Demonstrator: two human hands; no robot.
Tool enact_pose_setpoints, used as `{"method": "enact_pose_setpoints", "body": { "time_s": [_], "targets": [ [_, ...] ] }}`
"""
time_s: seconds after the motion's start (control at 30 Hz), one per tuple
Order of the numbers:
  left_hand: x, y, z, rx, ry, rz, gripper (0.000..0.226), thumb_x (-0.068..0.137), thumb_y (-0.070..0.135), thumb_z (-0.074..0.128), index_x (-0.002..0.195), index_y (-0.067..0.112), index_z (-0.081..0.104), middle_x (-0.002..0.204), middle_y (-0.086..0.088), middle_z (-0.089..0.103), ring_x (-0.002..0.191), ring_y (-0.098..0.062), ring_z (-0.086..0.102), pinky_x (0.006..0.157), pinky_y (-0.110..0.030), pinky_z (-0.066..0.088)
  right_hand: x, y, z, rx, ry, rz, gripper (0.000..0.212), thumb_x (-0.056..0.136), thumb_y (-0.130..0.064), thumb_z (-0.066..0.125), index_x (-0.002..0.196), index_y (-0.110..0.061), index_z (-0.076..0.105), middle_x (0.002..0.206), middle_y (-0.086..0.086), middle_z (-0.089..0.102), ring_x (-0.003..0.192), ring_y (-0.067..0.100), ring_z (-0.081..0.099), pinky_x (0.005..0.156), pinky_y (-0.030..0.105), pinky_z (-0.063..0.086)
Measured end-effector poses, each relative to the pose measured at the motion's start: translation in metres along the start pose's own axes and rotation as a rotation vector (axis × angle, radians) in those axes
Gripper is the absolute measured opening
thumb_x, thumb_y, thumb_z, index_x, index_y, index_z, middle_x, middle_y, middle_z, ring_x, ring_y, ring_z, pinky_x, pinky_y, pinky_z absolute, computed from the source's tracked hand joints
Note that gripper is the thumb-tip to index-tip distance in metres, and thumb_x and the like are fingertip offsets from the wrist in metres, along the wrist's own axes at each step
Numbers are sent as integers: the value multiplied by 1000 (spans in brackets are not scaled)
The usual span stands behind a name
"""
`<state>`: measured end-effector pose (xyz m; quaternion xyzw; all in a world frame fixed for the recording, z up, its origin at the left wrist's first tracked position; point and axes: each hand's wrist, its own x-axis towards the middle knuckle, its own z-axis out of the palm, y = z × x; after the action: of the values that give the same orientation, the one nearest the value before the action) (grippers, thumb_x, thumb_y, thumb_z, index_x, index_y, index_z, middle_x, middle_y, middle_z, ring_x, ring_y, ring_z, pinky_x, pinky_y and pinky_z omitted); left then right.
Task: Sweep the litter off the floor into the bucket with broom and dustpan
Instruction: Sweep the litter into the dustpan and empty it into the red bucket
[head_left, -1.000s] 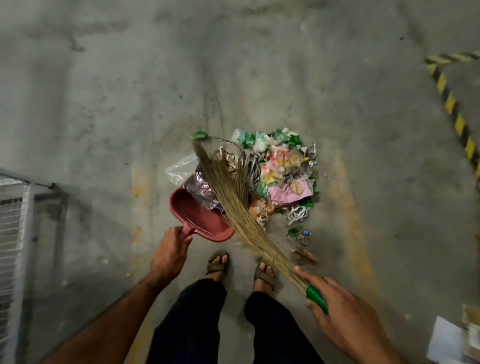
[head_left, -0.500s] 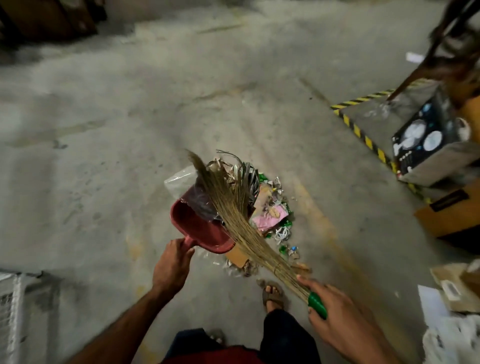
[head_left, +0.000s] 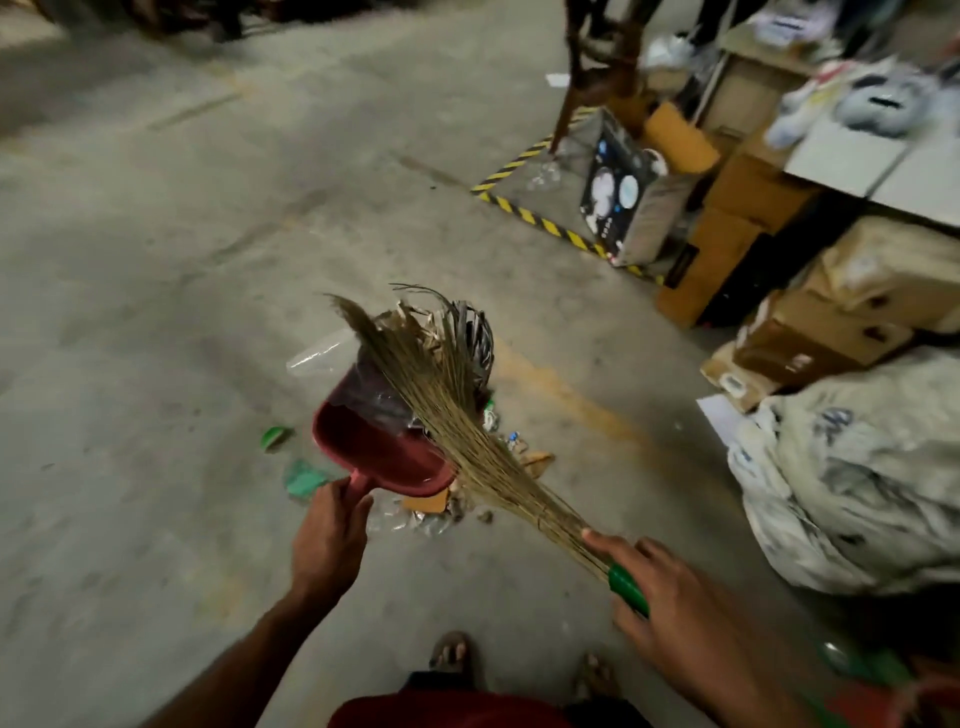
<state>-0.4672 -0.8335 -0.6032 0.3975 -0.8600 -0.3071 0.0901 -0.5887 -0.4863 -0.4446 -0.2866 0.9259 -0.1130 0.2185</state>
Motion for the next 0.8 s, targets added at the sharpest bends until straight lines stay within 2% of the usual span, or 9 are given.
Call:
{"method": "enact_pose_setpoints", "body": {
  "time_s": [0.1,0.23,0.3,0.4,0.47,0.57,0.63,0.67,0.8],
  "targets": [
    [-9,31,17,-5,-49,93,27,94,45,53,114,28,48,96,2,58,80,-23,60,65,-36,42,-40,22,-5,91,33,65,72,84,-37,55,134,-72,15,105,-14,45,92,9,58,80,25,50],
    [-32,82,54,-14,-129,227,30,93,48,53,112,26,49,96,2,60,79,-24,61,63,-39,46,-103,65,-8,106,115,191,69,90,-44,53,136,-71,10,122,-11,48,111,10,55,90,22,45],
    [-47,113,76,-15,-165,328,27,93,46,54,108,25,50,94,3,58,79,-23,59,63,-38,45,-137,90,-7,15,104,256,74,81,-50,54,134,-75,8,114,-16,53,102,9,58,81,21,49],
    [-80,160,115,-30,-248,457,22,94,42,55,107,26,50,89,3,57,76,-19,57,62,-35,43,-197,130,-1,63,128,370,84,61,-44,69,136,-62,36,98,-18,62,79,6,65,57,8,41],
    [-108,192,144,-52,-344,496,27,93,49,51,112,29,47,90,3,57,73,-19,61,62,-38,49,-237,159,5,44,176,429,89,55,-45,69,137,-59,37,101,-14,66,80,10,69,56,16,50],
    [-158,241,187,-75,-428,591,32,93,49,51,118,30,46,95,5,56,73,-18,60,63,-40,52,-297,200,11,80,153,539,93,64,-50,66,140,-65,14,119,-15,64,95,13,69,69,26,59],
    [-196,274,213,-79,-468,641,32,94,47,51,121,30,47,99,5,56,76,-16,59,65,-38,50,-340,224,14,35,295,586,78,86,-52,55,137,-69,-2,150,-20,35,126,5,52,93,16,48],
    [-215,290,225,-65,-490,656,33,94,47,51,122,29,47,100,5,57,78,-17,60,65,-37,49,-361,233,18,58,316,616,69,93,-54,47,135,-69,-6,154,-23,21,130,-3,43,97,11,41],
    [-289,341,279,-38,-613,765,32,95,43,52,121,24,49,102,2,58,80,-19,59,65,-36,48,-433,263,26,112,221,782,61,97,-54,37,134,-67,-10,137,-22,30,78,-14,40,67,9,41]
  ]
}}
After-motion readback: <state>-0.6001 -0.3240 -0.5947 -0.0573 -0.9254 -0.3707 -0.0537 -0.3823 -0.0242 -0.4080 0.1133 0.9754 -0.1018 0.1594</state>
